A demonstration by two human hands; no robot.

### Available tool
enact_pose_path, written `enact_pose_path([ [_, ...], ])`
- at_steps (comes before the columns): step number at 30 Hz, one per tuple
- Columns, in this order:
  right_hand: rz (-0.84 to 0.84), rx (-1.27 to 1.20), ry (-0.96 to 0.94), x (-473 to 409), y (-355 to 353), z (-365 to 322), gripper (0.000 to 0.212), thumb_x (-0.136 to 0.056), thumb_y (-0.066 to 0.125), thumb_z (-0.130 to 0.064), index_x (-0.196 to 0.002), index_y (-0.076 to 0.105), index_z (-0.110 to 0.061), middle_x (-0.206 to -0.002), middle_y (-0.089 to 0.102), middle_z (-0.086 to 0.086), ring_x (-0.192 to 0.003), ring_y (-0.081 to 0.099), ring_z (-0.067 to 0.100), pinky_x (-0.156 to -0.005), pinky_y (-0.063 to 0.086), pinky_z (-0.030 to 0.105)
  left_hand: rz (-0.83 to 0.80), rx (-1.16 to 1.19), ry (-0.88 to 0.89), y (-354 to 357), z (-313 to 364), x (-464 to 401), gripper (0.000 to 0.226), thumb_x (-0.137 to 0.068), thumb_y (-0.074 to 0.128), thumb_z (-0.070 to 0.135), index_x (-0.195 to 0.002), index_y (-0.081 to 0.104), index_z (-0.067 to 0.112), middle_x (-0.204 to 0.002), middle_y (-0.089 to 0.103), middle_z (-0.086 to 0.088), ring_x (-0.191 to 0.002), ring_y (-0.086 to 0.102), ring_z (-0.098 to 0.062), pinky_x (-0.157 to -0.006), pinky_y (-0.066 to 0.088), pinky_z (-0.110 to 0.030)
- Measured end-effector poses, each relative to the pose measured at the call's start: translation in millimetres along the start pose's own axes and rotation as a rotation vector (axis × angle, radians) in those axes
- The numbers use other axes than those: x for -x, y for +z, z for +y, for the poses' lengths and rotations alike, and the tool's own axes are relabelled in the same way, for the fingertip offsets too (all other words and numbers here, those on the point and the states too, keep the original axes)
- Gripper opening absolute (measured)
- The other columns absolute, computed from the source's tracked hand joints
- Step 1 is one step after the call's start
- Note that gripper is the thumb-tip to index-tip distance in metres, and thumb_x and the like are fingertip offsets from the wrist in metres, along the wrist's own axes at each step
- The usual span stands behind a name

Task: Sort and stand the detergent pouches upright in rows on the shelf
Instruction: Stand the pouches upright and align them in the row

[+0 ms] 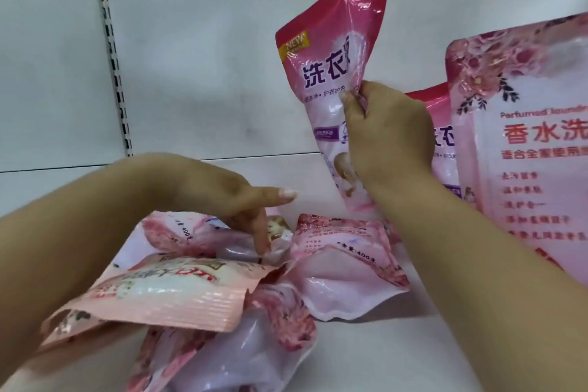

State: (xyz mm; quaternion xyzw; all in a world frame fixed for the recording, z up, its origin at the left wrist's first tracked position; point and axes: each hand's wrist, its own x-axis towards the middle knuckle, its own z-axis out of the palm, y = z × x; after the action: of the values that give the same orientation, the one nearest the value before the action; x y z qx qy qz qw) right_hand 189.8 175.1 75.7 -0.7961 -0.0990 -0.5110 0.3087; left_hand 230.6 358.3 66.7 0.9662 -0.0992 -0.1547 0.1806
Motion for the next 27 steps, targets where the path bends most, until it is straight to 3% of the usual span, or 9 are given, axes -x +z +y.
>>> enact_pose_path([
  [2, -0.01, 0.01, -0.001, 1, 0, 0, 0.031, -0.1, 0.036, -0.029, -0.103, 0.061, -0.011, -0.095, 0.065, 0.01, -0.07, 0.038, 0.021, -0.045, 0.02, 0.021, -0.044, -0.099, 0.005, 1, 23, 5, 0.072, -0.06, 0.029, 0.08, -0.07, 0.064, 0.017, -0.064, 0.07, 0.001, -0.074, 0.065, -0.016, -0.088, 0.046, -0.029],
  [4, -0.016, 0.001, 0.009, 1, -1, 1, 0.031, -0.1, 0.036, -0.028, -0.101, 0.061, -0.01, -0.095, 0.065, 0.011, -0.071, 0.038, 0.021, -0.046, 0.022, 0.029, 0.03, -0.234, -0.03, 11, 46, -2, 0.066, -0.083, 0.022, 0.068, -0.094, 0.058, 0.014, -0.066, 0.065, -0.002, -0.071, 0.058, -0.019, -0.075, 0.044, -0.025],
  [9, -0.026, -0.012, 0.015, 2, 0, 1, 0.03, -0.099, 0.037, -0.028, -0.1, 0.062, -0.011, -0.093, 0.066, 0.011, -0.069, 0.038, 0.021, -0.045, 0.02, 0.02, 0.232, -0.363, -0.093, 43, 38, -38, 0.067, -0.088, 0.03, 0.065, -0.101, 0.061, 0.007, -0.112, 0.062, -0.012, -0.094, 0.053, -0.025, -0.079, 0.034, -0.026],
  [14, -0.033, -0.012, 0.042, -2, -1, 0, 0.03, -0.099, 0.036, -0.03, -0.094, 0.06, -0.013, -0.079, 0.061, 0.005, -0.057, 0.034, 0.02, -0.045, 0.019, 0.021, 0.002, -0.362, -0.198, 23, 31, -42, 0.065, -0.081, 0.025, 0.074, -0.078, 0.057, 0.018, -0.086, 0.058, 0.0, -0.087, 0.051, -0.018, -0.082, 0.031, -0.025],
  [16, -0.027, -0.008, 0.057, -2, -1, 2, 0.028, -0.099, 0.037, -0.03, -0.086, 0.057, -0.015, -0.079, 0.061, 0.006, -0.059, 0.035, 0.022, -0.045, 0.019, 0.021, -0.041, -0.29, -0.247, 26, 32, -51, 0.067, -0.077, 0.027, 0.078, -0.085, 0.058, 0.018, -0.097, 0.059, -0.001, -0.092, 0.051, -0.018, -0.085, 0.029, -0.025],
  [19, -0.023, 0.005, 0.056, -2, 0, 2, 0.026, -0.099, 0.038, -0.03, -0.077, 0.048, -0.019, -0.084, 0.062, 0.006, -0.064, 0.036, 0.022, -0.044, 0.02, 0.023, -0.038, -0.41, -0.253, 35, 35, -61, 0.078, -0.08, 0.027, 0.074, -0.119, 0.055, 0.013, -0.128, 0.053, -0.007, -0.114, 0.047, -0.021, -0.092, 0.028, -0.028],
  [20, -0.025, 0.012, 0.05, -2, 1, 3, 0.026, -0.099, 0.038, -0.03, -0.08, 0.051, -0.018, -0.085, 0.063, 0.007, -0.065, 0.037, 0.022, -0.045, 0.021, 0.026, -0.017, -0.455, -0.229, 36, 35, -62, 0.07, -0.084, 0.028, 0.07, -0.117, 0.055, 0.014, -0.125, 0.054, -0.007, -0.112, 0.047, -0.021, -0.091, 0.029, -0.027],
  [23, -0.021, 0.026, 0.03, -2, 3, 3, 0.029, -0.099, 0.038, -0.031, -0.091, 0.06, -0.012, -0.08, 0.059, 0.005, -0.068, 0.038, 0.023, -0.045, 0.022, 0.029, 0.024, -0.419, -0.138, 39, 36, -59, 0.042, -0.09, 0.037, 0.057, -0.083, 0.054, 0.019, -0.096, 0.054, -0.002, -0.091, 0.046, -0.018, -0.082, 0.03, -0.024],
  [27, -0.012, -0.006, 0.003, 2, 3, 0, 0.031, -0.099, 0.038, -0.031, -0.092, 0.061, -0.012, -0.071, 0.048, -0.001, -0.066, 0.039, 0.021, -0.045, 0.021, 0.019, 0.135, -0.222, -0.065, 41, 29, -53, 0.034, -0.087, 0.051, 0.05, -0.081, 0.059, 0.018, -0.096, 0.057, -0.003, -0.085, 0.047, -0.016, -0.079, 0.032, -0.024],
])
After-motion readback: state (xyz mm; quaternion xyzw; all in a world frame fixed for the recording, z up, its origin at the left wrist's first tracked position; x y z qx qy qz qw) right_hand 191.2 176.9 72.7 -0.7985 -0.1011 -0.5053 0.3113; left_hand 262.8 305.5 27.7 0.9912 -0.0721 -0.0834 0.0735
